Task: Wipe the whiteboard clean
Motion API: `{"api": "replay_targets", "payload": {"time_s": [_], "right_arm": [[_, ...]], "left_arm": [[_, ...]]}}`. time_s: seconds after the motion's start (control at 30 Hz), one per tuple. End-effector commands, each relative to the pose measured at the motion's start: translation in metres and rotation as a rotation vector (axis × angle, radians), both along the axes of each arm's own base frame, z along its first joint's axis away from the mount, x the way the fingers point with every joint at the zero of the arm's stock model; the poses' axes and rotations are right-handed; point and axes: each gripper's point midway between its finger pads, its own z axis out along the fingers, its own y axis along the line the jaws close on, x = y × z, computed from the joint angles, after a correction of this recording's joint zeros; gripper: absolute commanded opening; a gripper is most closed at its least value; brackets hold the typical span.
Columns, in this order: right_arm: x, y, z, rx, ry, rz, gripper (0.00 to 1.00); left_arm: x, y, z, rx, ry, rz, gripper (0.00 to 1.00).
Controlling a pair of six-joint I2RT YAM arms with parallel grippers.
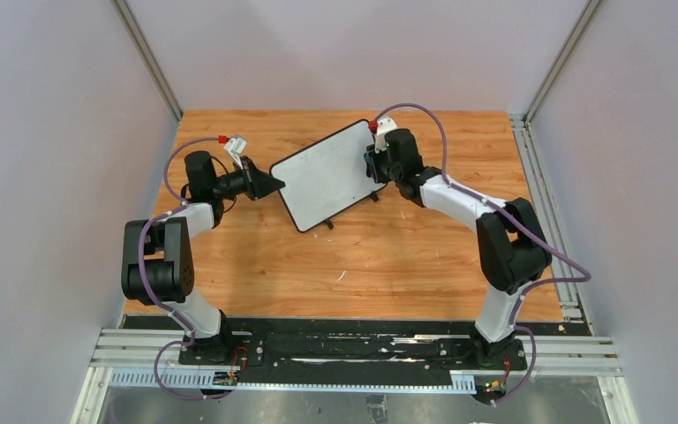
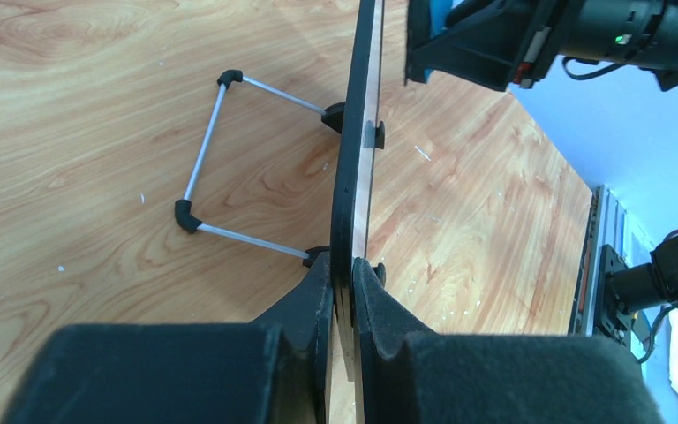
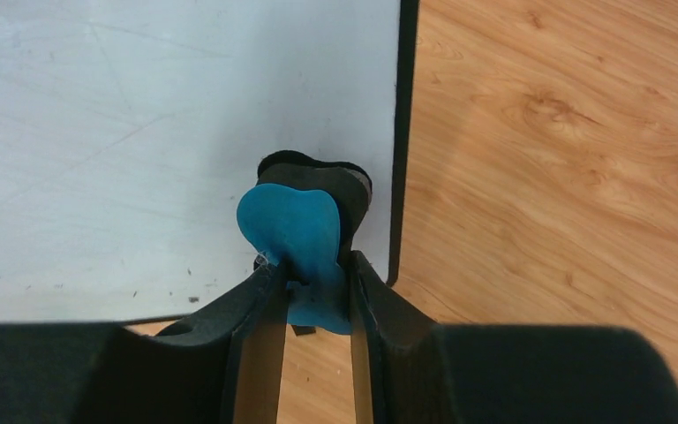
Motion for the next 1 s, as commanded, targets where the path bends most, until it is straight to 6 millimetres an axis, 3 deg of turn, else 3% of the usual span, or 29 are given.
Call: {"api": "replay_targets", "payload": {"time_s": [0.0,0.3,0.57,0.7,0.83,0.97], "right_arm": [[-0.010,-0.025,0.038,-0.004,-0.052,-0.083,0.01],[-0.050,-0.086,0.056,-0.119,0.031,-0.239,0.01],[-0.071,-0.156,0.043,-0.089,0.172,-0.397,0.01],[-0.076,-0.163,0.035,-0.094,0.224,-0.390,0.01],[-0.080,-0.158,0.035,-0.077,0.235,-0.354,0.01],[-0.081,-0.171,0.032,-0.077,0.238,-0.401,0.01]], "left_arm": [[0.004,0.004,-0.014,0.047,-0.008,0.014,0.00],[0.006,0.004,-0.017,0.047,0.001,0.014,0.00],[0.006,0.005,-0.018,0.048,0.005,0.016,0.00],[0.006,0.005,-0.019,0.049,0.006,0.018,0.00],[0.007,0.005,-0.019,0.050,0.005,0.022,0.00],[0.007,0.006,-0.018,0.054,0.007,0.024,0.00]]}}
